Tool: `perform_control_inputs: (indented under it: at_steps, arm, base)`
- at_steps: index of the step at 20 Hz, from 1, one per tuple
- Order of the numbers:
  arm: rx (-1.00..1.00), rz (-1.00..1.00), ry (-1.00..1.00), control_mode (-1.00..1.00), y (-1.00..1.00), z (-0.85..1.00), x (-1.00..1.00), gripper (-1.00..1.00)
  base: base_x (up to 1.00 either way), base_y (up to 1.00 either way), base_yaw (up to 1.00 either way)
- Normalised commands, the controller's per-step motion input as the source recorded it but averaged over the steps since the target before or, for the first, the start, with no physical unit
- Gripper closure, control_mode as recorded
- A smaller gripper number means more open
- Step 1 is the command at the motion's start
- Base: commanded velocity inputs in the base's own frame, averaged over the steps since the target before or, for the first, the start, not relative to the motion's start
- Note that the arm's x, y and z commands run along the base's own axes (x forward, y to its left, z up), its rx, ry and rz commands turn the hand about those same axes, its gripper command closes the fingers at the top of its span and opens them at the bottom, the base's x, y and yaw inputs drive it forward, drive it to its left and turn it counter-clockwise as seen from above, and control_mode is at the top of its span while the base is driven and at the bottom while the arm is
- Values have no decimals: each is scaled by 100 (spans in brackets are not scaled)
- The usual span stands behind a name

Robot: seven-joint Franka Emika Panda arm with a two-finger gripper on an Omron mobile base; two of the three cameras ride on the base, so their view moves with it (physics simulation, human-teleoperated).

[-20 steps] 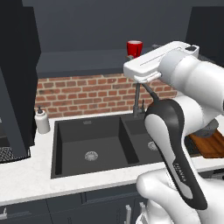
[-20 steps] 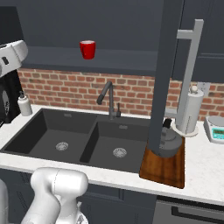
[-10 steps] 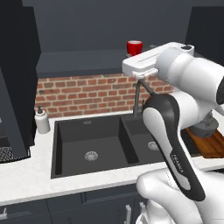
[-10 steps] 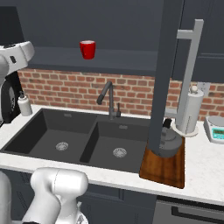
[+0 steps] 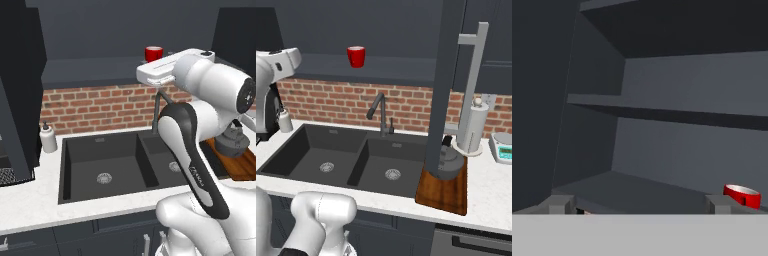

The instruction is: Pick the kettle from the counter and place it on the tray. Then pick the mug from the cabinet and place it on the tray. Then close the cabinet doors.

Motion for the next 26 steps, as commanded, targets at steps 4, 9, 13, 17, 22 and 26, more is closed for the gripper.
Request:
perform_control_inputs:
  at_steps: [4, 9, 13, 17, 22, 26]
  arm:
    - [0, 0, -4, -100, -2, -15, 25, -100]
    - [0, 0, 0, -100, -8, -2, 24, -100]
    - [0, 0, 0, -100, -1, 0, 24, -100]
    - [0, 0, 0, -100, -6, 0, 20, -100]
    - [0, 0, 0, -100, -7, 1, 12, -100]
    - [0, 0, 0, -100, -10, 0, 10, -100]
  base:
    - [0, 0, 0]
    - [0, 0, 0]
    - [0, 0, 0]
    - [0, 0, 0]
    - [0, 0, 0]
    - [0, 0, 0]
